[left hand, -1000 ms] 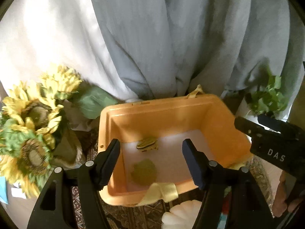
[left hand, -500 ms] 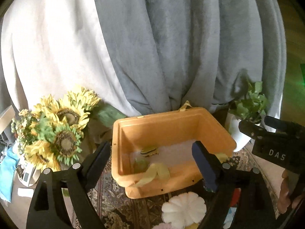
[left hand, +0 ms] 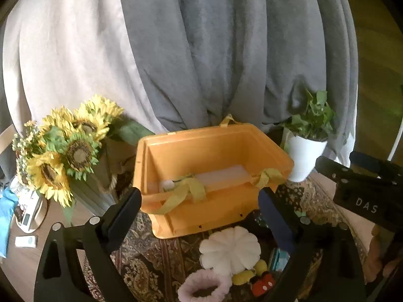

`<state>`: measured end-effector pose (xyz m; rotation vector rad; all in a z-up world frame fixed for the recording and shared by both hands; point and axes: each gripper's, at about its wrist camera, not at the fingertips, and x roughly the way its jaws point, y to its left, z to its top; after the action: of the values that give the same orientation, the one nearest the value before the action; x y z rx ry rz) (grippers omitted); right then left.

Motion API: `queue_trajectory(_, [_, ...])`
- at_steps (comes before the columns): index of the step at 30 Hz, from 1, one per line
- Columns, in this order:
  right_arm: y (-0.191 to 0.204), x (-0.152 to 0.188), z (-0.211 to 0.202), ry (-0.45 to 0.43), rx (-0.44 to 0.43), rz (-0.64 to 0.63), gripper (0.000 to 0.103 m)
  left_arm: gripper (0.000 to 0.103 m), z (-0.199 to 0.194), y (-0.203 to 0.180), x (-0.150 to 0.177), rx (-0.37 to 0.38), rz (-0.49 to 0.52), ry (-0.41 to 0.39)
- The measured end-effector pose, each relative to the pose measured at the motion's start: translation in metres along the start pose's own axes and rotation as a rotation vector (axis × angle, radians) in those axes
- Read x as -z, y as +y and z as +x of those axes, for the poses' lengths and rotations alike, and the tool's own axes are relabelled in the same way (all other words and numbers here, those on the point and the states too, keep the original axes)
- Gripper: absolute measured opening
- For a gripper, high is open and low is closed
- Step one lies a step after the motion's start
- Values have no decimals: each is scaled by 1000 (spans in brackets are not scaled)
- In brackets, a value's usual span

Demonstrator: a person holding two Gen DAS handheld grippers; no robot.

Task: Organize soft objects
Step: 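Move both open tools back from the crate to the toy pile, then grasp the white pumpkin plush with the left tool while the right tool grasps the red fuzzy ball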

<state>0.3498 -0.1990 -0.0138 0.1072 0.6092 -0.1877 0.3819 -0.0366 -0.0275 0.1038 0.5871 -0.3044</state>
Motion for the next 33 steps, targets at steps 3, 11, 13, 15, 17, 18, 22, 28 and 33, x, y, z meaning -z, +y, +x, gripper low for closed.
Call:
queue_trajectory(3, [-2,9,3,24,-3,8,83,99,5,-3,8,22,-1,32])
queue_trajectory(11, [-12,38,21,130,1,18,83,99,24,-14,33,34,12,133])
queue_trajectory(13, [-14,45,26,159,0,21,83,99,30,-17,40,44,14,164])
queue_trajectory(15, [-17,50,31,182,1,24,83,99,36,-18,46,58,10,195])
queue_trajectory(17, [-20,56,36,204,-6,37,83,99,42,-20,52,69,10,224])
queue_trajectory(18, [-21,59,39,216,-11,43,83,99,45,-21,55,75,11,237])
queue_trajectory(22, [-23,71,53,269,-25,53,83,100,59,-24,65,103,15,293])
queue_trajectory(28, [-25,88,74,333,-22,49,83,100,79,-31,79,114,32,364])
queue_trajectory(33, [-27,100,92,348,-9,23,83,100,97,-37,87,126,35,414])
